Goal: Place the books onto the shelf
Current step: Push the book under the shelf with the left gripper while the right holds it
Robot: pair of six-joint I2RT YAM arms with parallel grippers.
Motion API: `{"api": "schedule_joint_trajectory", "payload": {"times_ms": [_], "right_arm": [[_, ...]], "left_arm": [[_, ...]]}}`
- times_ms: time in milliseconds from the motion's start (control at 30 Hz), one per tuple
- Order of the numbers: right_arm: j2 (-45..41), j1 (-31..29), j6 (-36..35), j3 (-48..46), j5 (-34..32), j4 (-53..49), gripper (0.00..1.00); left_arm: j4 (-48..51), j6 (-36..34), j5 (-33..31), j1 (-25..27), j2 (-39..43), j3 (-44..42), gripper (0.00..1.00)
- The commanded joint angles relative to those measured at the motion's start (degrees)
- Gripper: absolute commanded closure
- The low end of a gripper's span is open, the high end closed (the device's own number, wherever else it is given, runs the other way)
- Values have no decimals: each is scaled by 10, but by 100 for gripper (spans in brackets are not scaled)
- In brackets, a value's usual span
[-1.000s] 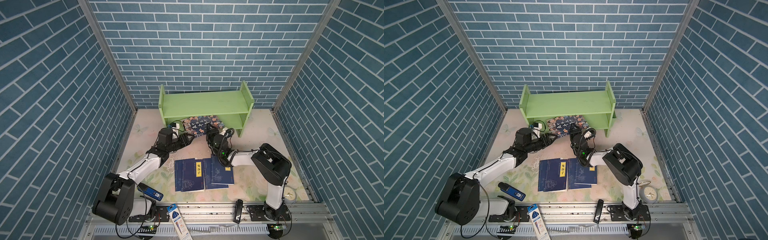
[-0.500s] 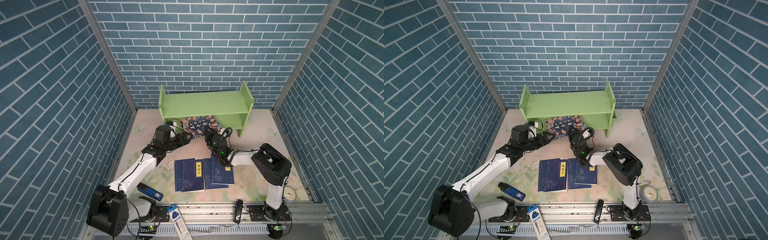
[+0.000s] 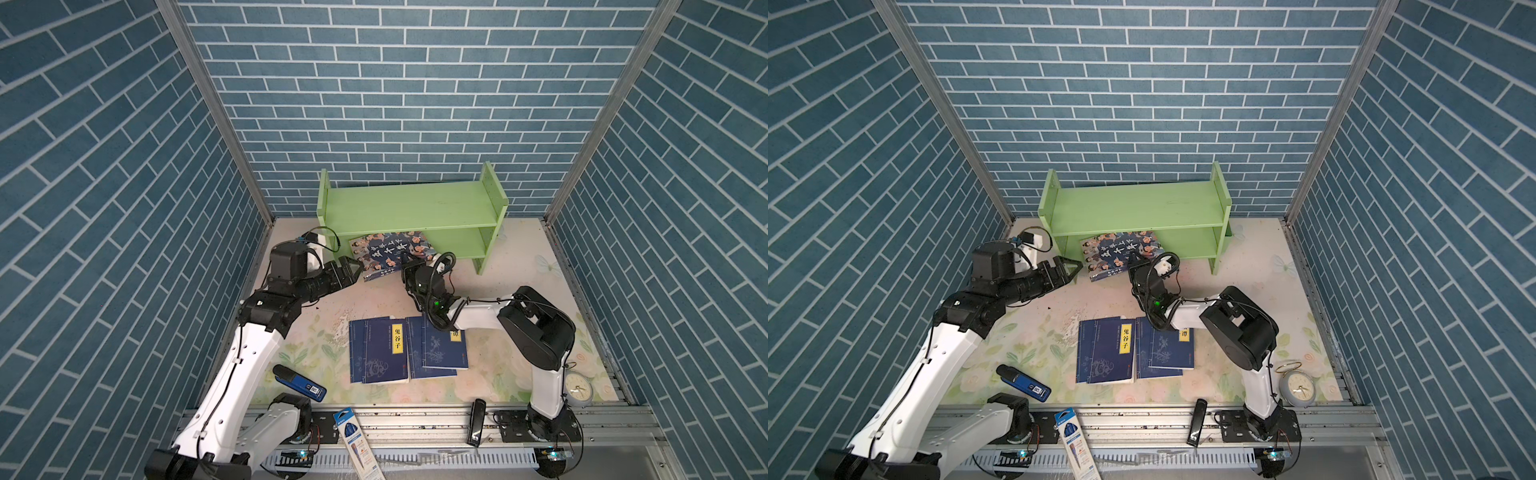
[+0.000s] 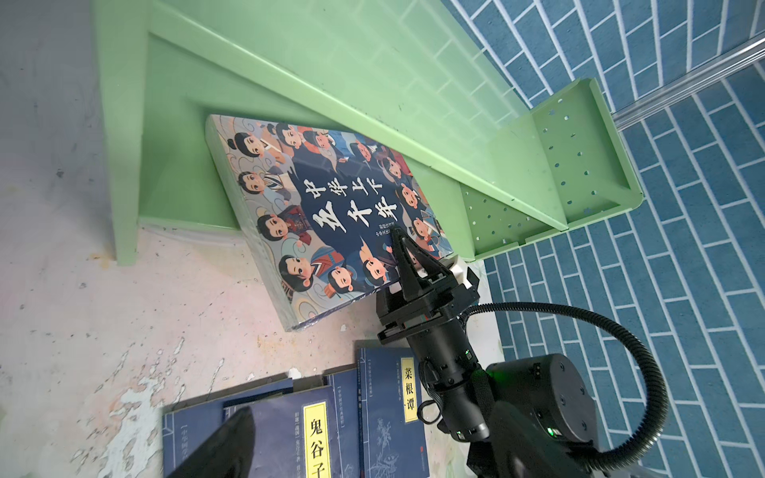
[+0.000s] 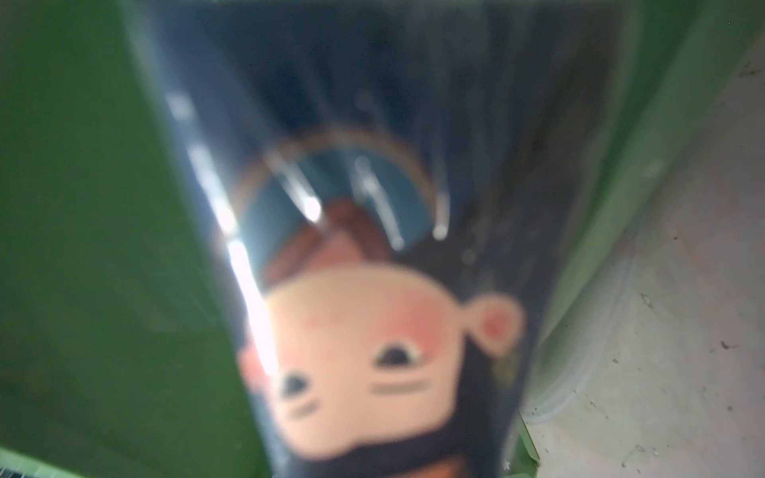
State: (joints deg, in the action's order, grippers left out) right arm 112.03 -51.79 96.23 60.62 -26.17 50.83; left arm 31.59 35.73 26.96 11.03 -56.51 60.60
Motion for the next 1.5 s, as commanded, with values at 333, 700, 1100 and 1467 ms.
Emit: {"api": "schedule_joint_trajectory", "payload": {"times_ms": [333,700,1100,1467], "right_arm": [[14,-35,-11,93,-121,-13,85],[53,-44,11,138,-130,-45,75],[38,-47,55,120,-95,-86,50],[3,-33,76,105,-15,-146,42]], "left_arm": [[66,-15,44,-49,34,67,6],[56,-16,72,-50,39,63,5],[37,17,79,-63,34,26,4],[28,5,78,-73,31,15,4]]}}
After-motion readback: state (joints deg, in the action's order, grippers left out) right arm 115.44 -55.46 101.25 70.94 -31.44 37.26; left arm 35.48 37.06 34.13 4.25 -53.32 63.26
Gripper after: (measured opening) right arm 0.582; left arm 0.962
